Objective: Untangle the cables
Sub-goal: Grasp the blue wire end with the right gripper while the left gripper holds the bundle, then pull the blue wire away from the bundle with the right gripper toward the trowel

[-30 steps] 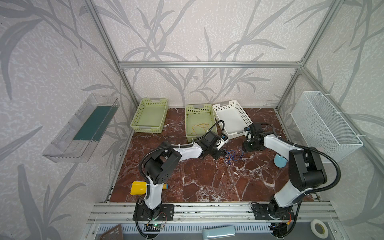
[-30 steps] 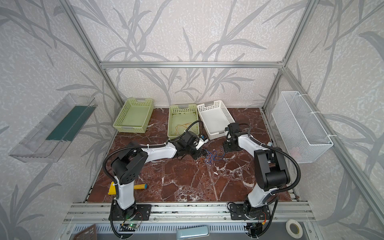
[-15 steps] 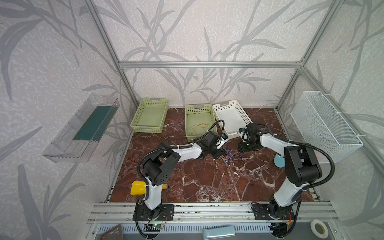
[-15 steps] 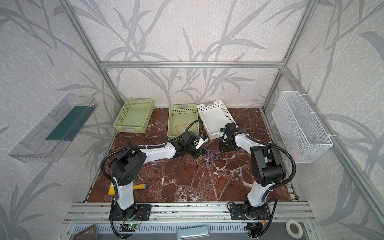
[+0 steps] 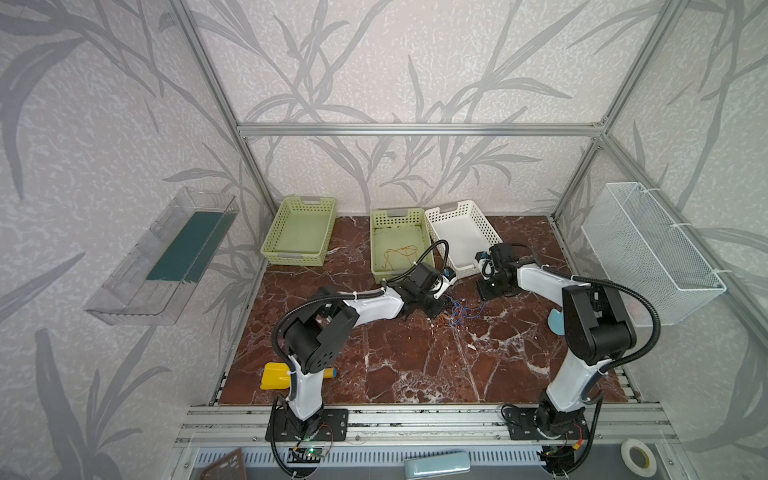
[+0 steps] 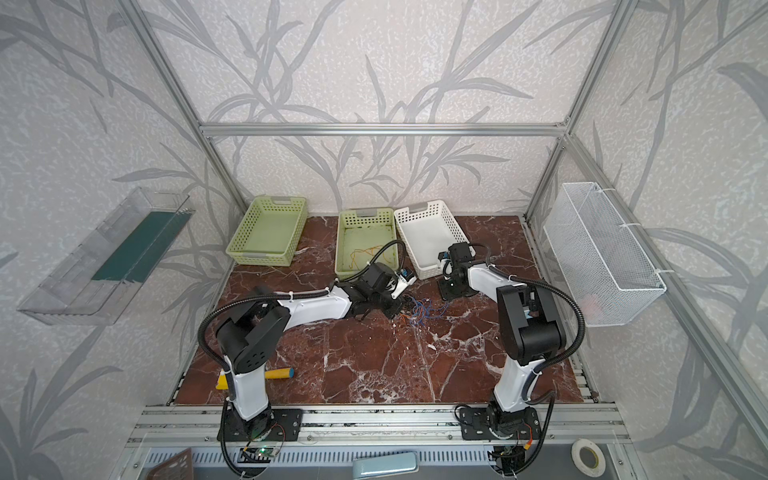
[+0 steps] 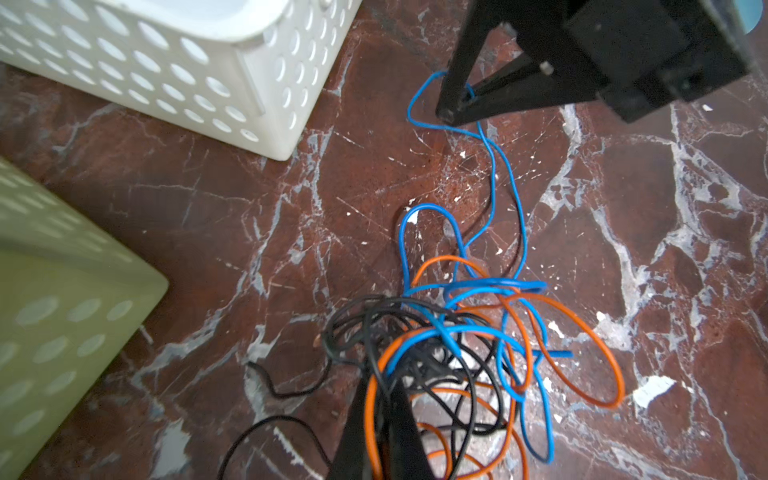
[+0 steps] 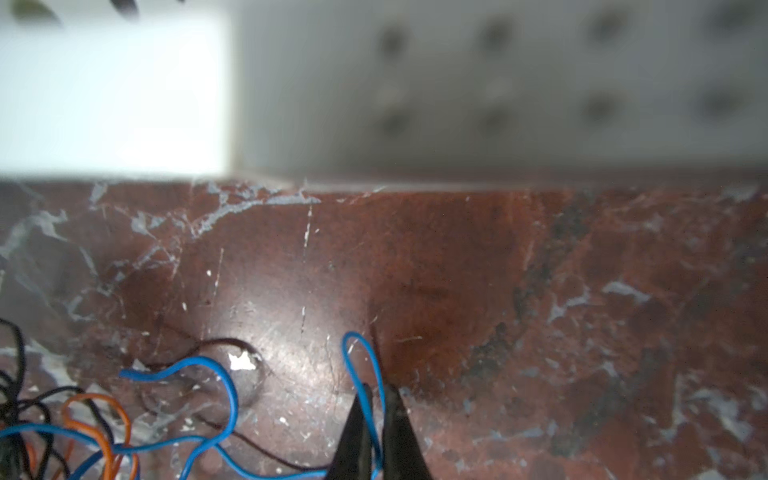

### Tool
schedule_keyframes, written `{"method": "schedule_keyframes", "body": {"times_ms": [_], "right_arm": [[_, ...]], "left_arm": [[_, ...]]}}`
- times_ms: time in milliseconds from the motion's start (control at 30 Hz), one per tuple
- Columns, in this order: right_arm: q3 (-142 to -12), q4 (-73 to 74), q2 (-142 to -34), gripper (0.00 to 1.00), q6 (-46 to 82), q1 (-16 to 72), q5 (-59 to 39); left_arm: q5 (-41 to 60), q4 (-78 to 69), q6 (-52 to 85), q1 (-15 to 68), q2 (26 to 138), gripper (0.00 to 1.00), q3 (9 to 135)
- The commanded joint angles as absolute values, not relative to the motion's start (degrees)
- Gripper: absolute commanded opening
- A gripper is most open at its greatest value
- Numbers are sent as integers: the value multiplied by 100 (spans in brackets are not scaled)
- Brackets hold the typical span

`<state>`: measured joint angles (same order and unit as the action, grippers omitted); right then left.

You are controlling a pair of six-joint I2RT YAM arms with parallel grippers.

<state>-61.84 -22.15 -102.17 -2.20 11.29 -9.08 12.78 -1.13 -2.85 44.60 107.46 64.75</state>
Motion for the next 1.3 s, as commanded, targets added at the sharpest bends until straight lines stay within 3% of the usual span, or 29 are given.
{"method": "schedule_keyframes", "body": {"times_ms": [0, 267, 900, 1267], "right_arm": [[-5988, -1978, -9601, 3, 179, 884, -901], [-5426, -1710, -8589, 0, 904, 9, -1157], [-5184, -2231, -8068, 0, 702, -1454, -1263], [-5220, -2403, -8405, 0, 426, -1283, -1241]], "left_arm": [[796, -604, -111, 4474, 10163, 0, 6090], [-506, -1336, 123, 4263, 9119, 0, 4867], [-532, -745, 26, 3059, 8001, 0, 4108], [-466, -769, 75, 2907, 7901, 0, 4004]]}}
